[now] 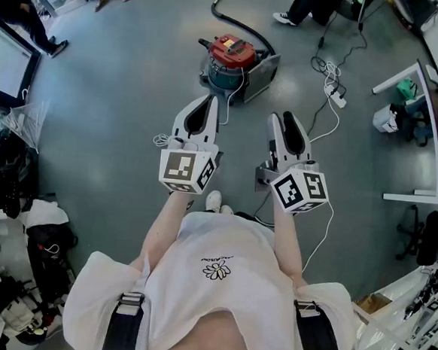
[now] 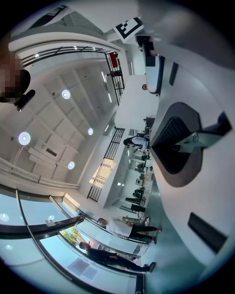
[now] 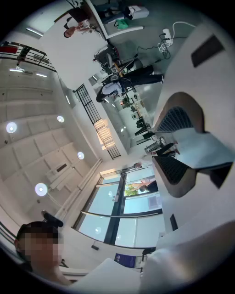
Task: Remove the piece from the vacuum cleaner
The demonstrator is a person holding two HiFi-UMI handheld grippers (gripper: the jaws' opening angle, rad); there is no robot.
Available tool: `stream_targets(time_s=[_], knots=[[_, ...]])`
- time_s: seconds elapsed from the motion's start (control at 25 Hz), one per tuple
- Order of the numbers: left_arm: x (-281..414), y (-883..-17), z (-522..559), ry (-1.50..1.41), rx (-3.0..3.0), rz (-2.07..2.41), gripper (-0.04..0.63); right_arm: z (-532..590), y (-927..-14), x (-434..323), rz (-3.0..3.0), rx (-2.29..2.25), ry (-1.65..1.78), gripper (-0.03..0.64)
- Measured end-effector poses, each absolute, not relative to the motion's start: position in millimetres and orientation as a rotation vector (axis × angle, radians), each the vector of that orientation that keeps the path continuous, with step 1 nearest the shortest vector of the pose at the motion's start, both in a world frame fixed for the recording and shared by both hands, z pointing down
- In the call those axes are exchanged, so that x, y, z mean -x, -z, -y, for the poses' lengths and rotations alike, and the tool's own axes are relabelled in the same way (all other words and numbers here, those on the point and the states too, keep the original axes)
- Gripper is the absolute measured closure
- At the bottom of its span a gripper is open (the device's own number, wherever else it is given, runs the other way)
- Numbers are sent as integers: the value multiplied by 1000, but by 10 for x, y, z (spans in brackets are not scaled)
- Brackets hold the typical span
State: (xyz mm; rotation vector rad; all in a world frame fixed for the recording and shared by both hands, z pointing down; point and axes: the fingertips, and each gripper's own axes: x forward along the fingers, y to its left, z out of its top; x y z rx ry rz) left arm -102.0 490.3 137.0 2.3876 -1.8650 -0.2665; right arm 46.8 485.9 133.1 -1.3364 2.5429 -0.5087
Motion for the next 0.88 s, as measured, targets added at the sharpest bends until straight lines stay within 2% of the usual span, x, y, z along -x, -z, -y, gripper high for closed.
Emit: stream_targets(time_s=[0.16, 0.44, 0.88], knots=[[1206, -1480, -4730, 261, -2375, 1850, 591, -4741, -1470, -422, -2562, 1433, 488, 451], [1123, -1806, -4260, 170, -2373, 1783, 591, -4338, -1777, -648, -2530, 1663, 491, 574], [1035, -1995, -2726, 98, -2390, 1800, 591, -2738, -2105, -810, -2524, 1706, 516, 604]])
